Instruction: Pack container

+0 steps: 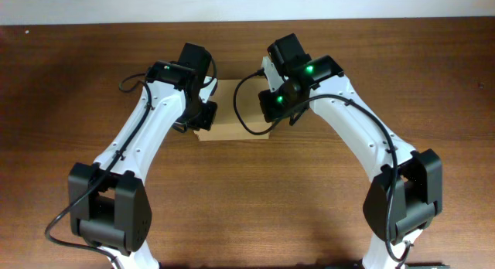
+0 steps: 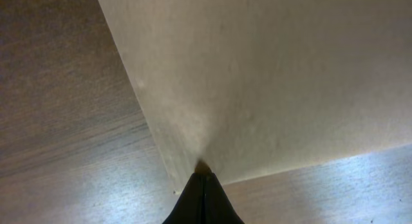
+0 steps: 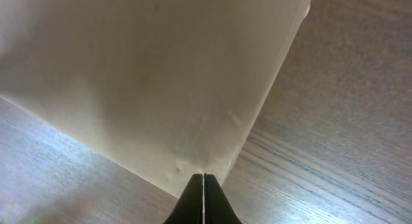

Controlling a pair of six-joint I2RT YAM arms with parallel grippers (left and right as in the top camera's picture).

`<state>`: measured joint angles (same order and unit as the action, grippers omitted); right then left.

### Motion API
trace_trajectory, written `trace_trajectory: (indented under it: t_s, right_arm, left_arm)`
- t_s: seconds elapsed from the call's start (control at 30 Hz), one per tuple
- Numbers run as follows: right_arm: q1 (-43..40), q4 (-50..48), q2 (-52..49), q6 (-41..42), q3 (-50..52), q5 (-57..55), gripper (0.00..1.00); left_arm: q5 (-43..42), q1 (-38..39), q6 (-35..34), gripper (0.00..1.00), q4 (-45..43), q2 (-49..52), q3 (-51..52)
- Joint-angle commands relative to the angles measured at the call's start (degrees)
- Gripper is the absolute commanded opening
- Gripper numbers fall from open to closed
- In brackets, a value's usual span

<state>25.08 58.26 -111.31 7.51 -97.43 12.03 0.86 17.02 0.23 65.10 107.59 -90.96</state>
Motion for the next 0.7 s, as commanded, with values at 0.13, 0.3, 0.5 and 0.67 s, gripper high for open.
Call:
trace_trajectory:
  t_s: [0.13,0.3,0.5,0.67]
  right_arm:
    - [1.46,-4.39,0.22,-0.17,6.16,1.53,0.04]
    - [1.66,-9.94,0.22,0.46,12.68,1.53,0.04]
    - [-0.15,-10.29,1.55,-0.24,10.62,1.29,0.04]
    - [-3.63,-5.35,4.52,-1.97,1.73,0.72,0.04]
  left_arm:
    - [-0.63,-0.28,0.68,0.02,-1.73,1.75,1.05]
    - [-0.63,-0.28,0.66,0.02,-1.75,1.81,1.03]
    - [-0.61,-0.28,-1.11,0.02,0.26,1.51,-1.20]
    - [1.66,-0.31,-1.40,0.02,7.17,1.33,-11.45]
